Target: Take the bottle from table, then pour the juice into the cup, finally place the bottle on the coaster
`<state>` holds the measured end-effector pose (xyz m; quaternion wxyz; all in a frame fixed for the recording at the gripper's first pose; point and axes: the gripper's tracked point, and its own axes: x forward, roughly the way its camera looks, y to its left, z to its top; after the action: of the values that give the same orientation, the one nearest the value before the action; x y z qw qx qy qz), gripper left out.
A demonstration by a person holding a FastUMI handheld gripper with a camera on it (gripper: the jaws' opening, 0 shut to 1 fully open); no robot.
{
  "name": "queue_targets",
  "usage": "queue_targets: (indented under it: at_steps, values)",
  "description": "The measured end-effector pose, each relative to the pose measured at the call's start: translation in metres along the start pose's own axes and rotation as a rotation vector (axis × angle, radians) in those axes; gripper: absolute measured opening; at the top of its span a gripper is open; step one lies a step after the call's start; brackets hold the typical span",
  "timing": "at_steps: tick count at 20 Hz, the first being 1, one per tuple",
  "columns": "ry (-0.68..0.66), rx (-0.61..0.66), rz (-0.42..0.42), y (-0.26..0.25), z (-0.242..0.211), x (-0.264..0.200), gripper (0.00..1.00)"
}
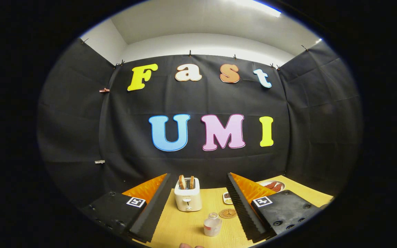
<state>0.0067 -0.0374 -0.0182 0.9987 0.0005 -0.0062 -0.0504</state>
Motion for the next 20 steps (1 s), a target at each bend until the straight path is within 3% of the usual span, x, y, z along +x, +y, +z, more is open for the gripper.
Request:
queue_targets:
  at_steps: [5,20]
  values:
    - [-0.013,-0.002,0.006,-0.005,-0.025,0.004,0.97]
    - [0.036,-0.008,-0.113,-0.046,-0.167,0.022,0.97]
